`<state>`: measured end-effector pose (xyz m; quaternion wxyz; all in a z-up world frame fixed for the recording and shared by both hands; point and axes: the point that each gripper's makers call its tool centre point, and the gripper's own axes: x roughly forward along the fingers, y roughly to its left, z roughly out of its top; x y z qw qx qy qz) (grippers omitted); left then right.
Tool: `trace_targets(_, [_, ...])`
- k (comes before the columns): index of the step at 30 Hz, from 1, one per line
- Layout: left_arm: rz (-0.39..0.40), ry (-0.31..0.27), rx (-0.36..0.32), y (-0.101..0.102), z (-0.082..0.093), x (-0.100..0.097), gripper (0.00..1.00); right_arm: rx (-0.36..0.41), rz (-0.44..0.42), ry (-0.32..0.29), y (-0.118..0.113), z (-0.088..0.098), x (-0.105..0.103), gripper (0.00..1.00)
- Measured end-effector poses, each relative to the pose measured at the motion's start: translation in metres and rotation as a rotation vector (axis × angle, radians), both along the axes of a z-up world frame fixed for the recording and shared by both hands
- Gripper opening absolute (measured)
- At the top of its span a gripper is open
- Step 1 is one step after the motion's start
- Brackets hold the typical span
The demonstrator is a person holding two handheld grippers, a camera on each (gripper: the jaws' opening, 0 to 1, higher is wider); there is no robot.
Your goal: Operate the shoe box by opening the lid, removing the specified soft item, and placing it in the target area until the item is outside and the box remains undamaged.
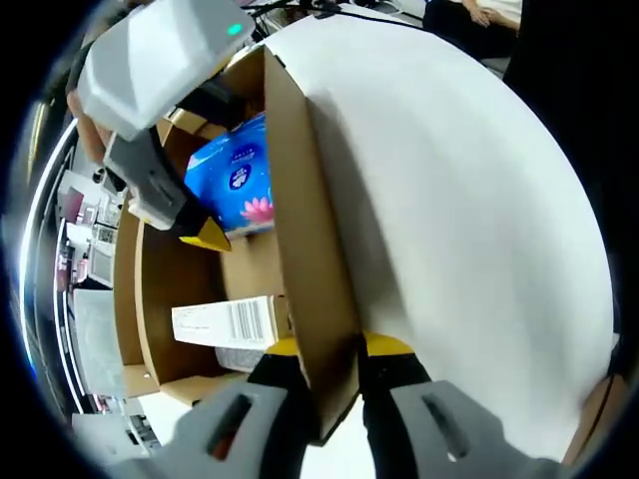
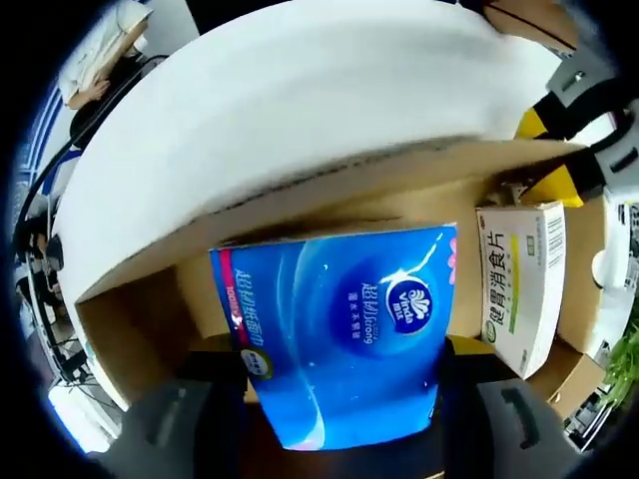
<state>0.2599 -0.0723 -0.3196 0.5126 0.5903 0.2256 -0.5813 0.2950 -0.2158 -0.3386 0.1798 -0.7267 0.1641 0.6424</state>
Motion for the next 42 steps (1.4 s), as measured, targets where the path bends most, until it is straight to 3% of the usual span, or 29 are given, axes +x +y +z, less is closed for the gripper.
trace_targets(15, [-0.002,-0.002,0.0,0.0,0.0,0.0,0.15,-0.046,0.024,0.052,0.003,-0.015,-0.005,0.89])
trace_targets(42, [0.0,-0.008,0.004,0.0,0.001,0.0,0.15,-0.073,0.021,0.008,0.002,-0.015,-0.006,0.89])
